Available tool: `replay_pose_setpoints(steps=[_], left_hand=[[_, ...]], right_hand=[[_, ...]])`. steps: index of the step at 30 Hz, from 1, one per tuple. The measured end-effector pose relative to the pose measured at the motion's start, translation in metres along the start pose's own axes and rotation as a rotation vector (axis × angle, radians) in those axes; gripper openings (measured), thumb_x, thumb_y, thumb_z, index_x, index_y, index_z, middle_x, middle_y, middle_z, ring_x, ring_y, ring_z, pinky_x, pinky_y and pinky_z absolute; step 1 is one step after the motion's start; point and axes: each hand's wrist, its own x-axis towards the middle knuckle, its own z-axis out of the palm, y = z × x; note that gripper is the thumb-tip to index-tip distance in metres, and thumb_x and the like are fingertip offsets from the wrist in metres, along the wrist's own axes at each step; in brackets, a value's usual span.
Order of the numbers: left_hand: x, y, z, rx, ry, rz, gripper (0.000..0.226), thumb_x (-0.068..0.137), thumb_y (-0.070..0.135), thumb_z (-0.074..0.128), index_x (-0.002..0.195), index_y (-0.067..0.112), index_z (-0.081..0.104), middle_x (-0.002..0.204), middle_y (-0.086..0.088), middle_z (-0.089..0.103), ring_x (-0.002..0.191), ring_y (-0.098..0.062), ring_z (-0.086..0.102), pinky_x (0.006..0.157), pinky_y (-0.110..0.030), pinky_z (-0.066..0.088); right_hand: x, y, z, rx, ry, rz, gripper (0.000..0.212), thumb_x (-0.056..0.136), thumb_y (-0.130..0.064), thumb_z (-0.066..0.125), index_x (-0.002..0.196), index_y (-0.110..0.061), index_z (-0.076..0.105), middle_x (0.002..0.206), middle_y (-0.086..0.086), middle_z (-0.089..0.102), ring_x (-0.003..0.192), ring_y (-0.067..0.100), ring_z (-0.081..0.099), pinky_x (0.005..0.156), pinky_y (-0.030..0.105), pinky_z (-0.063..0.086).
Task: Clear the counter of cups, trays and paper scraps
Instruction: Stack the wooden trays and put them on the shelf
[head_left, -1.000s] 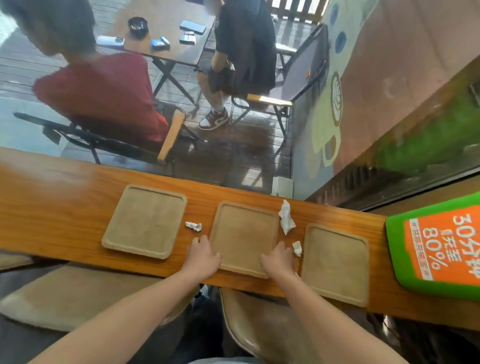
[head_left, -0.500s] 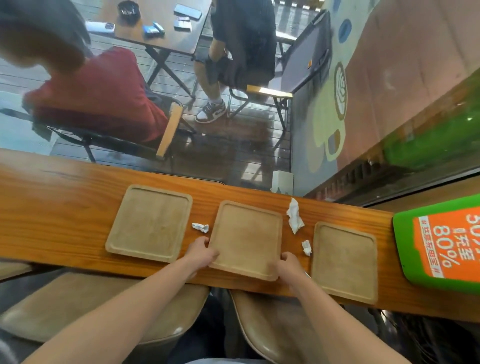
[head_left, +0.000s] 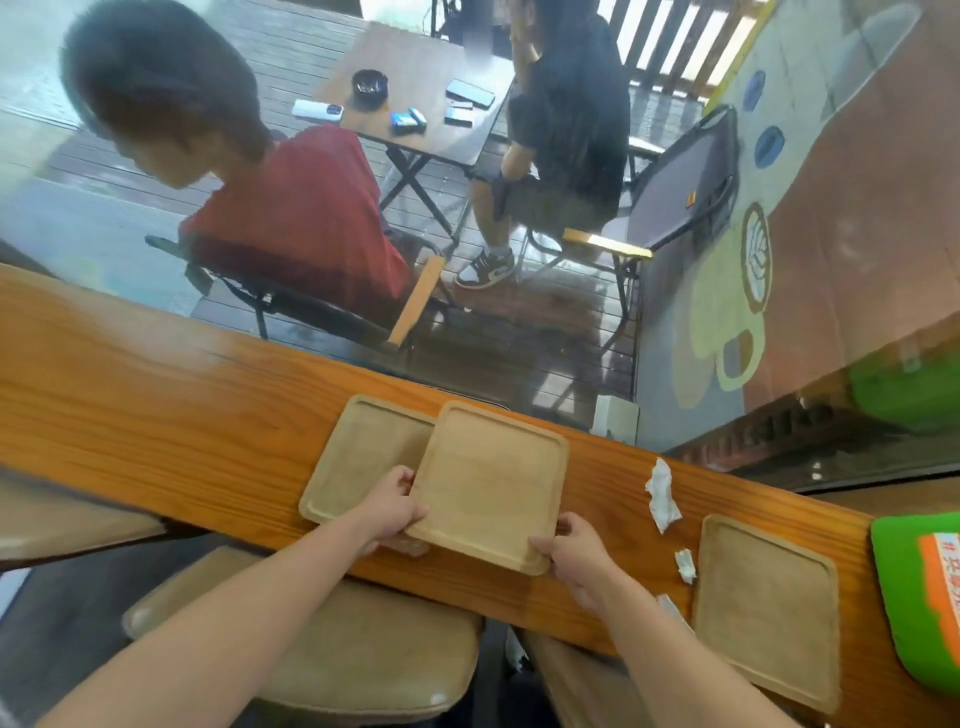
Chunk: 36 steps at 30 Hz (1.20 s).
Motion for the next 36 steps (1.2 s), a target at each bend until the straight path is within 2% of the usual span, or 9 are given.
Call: replay_pose_setpoints(steps=[3, 8, 14, 19, 26, 29, 32, 35, 36], left_hand=[[0.003, -0.008, -0.039, 0.016, 0.084, 0.0, 0.051, 0.091, 0.001, 0.065, 0.135, 0.015, 0.043, 0.139, -0.01, 0.054, 0.121, -0.028, 0.053, 0.104, -0.05, 0.047], [0.009, -0.022, -0.09, 0.014, 0.193, -0.04, 0.061, 0.089, 0.002, 0.068, 0.143, 0.012, 0.042, 0.142, -0.01, 0.053, 0.124, -0.029, 0.052, 0.103, -0.048, 0.048], [0.018, -0.031, -0.115, 0.039, 0.27, -0.052, 0.064, 0.088, 0.004, 0.07, 0.146, 0.011, 0.042, 0.143, -0.011, 0.052, 0.127, -0.029, 0.051, 0.105, -0.047, 0.046], [0.025, -0.035, -0.118, 0.08, 0.324, -0.043, 0.066, 0.089, 0.002, 0.068, 0.148, 0.009, 0.04, 0.146, -0.012, 0.05, 0.132, -0.029, 0.048, 0.105, -0.042, 0.045], [0.02, -0.035, -0.107, 0.334, 0.453, 0.011, 0.04, 0.092, 0.013, 0.065, 0.131, 0.01, 0.057, 0.128, -0.01, 0.063, 0.112, -0.027, 0.06, 0.077, -0.029, 0.045], [0.017, -0.034, -0.104, 0.47, 0.458, 0.019, 0.029, 0.092, 0.015, 0.061, 0.12, 0.01, 0.06, 0.121, -0.01, 0.064, 0.104, -0.026, 0.061, 0.081, -0.033, 0.053], [0.016, -0.034, -0.098, 0.528, 0.489, 0.009, 0.03, 0.093, 0.013, 0.057, 0.123, 0.006, 0.057, 0.126, -0.013, 0.057, 0.111, -0.028, 0.056, 0.091, -0.037, 0.053], [0.016, -0.031, -0.092, 0.566, 0.522, -0.004, 0.031, 0.093, 0.013, 0.056, 0.123, 0.006, 0.055, 0.128, -0.014, 0.053, 0.116, -0.031, 0.053, 0.097, -0.039, 0.05], [0.016, -0.031, -0.09, 0.589, 0.528, -0.014, 0.03, 0.093, 0.013, 0.055, 0.123, 0.006, 0.055, 0.128, -0.014, 0.052, 0.118, -0.032, 0.051, 0.098, -0.04, 0.049]], right_hand=[[0.002, -0.021, 0.039, -0.017, -0.051, -0.02, 0.022, 0.089, -0.011, 0.07, 0.103, -0.02, 0.055, 0.111, 0.006, 0.066, 0.097, 0.026, 0.067, 0.079, 0.045, 0.063], [0.003, -0.044, 0.091, -0.039, -0.118, -0.029, 0.022, 0.09, -0.008, 0.068, 0.107, -0.015, 0.055, 0.111, 0.008, 0.066, 0.096, 0.026, 0.067, 0.064, 0.035, 0.06], [0.008, -0.056, 0.119, -0.04, -0.149, -0.011, 0.029, 0.091, -0.009, 0.068, 0.115, -0.012, 0.053, 0.117, 0.009, 0.061, 0.1, 0.025, 0.064, 0.064, 0.033, 0.06], [0.013, -0.057, 0.127, -0.112, -0.167, -0.009, 0.03, 0.09, -0.011, 0.069, 0.115, -0.013, 0.053, 0.115, 0.008, 0.063, 0.1, 0.025, 0.065, 0.073, 0.037, 0.063], [0.009, -0.061, 0.134, -0.304, -0.149, -0.013, 0.029, 0.092, -0.007, 0.059, 0.12, -0.013, 0.052, 0.117, 0.008, 0.061, 0.103, 0.026, 0.063, 0.082, 0.04, 0.062], [0.008, -0.064, 0.136, -0.378, -0.131, -0.011, 0.028, 0.093, -0.01, 0.058, 0.12, -0.01, 0.053, 0.121, 0.009, 0.06, 0.102, 0.025, 0.064, 0.083, 0.038, 0.062], [0.006, -0.068, 0.141, -0.4, -0.115, 0.004, 0.023, 0.093, -0.011, 0.06, 0.114, -0.008, 0.054, 0.118, 0.011, 0.061, 0.1, 0.025, 0.065, 0.083, 0.039, 0.061], [0.002, -0.072, 0.148, -0.461, -0.103, 0.019, 0.008, 0.092, -0.013, 0.06, 0.095, -0.009, 0.054, 0.097, 0.007, 0.06, 0.094, 0.024, 0.065, 0.085, 0.038, 0.061], [0.001, -0.072, 0.15, -0.475, -0.093, 0.021, 0.01, 0.092, -0.013, 0.06, 0.087, -0.011, 0.052, 0.09, 0.006, 0.057, 0.088, 0.023, 0.064, 0.083, 0.035, 0.061]])
